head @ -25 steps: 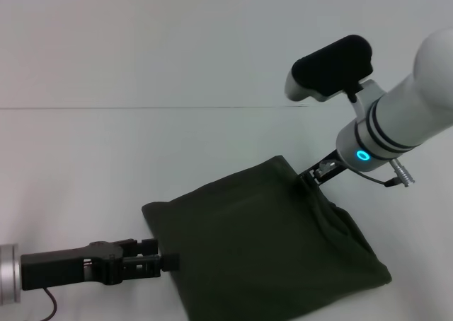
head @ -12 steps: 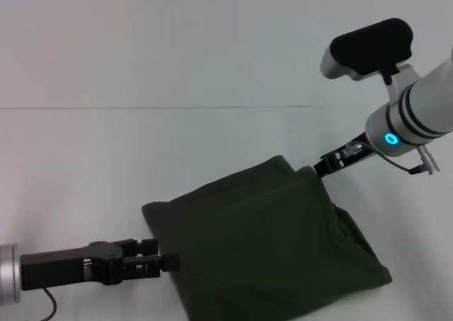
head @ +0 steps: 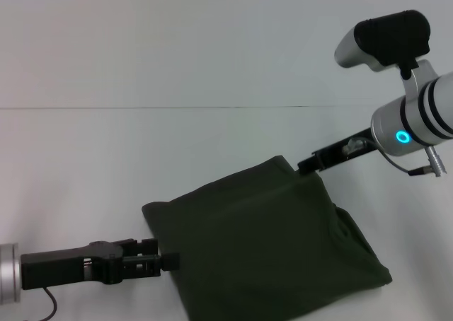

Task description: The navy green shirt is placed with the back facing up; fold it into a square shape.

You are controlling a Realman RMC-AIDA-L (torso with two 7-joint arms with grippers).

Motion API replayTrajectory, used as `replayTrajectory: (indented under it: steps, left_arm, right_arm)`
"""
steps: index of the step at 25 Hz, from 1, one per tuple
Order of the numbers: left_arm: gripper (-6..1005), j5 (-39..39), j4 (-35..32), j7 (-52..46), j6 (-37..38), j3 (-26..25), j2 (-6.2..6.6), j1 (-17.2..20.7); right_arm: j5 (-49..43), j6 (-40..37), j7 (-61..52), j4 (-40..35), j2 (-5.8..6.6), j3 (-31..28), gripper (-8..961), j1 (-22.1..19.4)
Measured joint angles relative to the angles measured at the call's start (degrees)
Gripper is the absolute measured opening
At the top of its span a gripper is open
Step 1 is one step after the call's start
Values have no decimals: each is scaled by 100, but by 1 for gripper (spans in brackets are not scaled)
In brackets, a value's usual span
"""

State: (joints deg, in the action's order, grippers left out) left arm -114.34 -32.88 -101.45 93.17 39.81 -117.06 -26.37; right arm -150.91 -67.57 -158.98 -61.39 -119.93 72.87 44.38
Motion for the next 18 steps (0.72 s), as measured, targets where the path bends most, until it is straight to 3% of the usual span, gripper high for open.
replayTrajectory:
  steps: [6, 18]
  left_arm:
    - [928, 0, 0, -6, 3, -3, 0, 0]
    - [927, 0, 18, -8, 9, -26, 0, 0]
  right_arm:
    - [-44, -528, 575, 80, 10, 29, 543, -63]
    - [-135, -648, 800, 232, -27, 140, 544, -92]
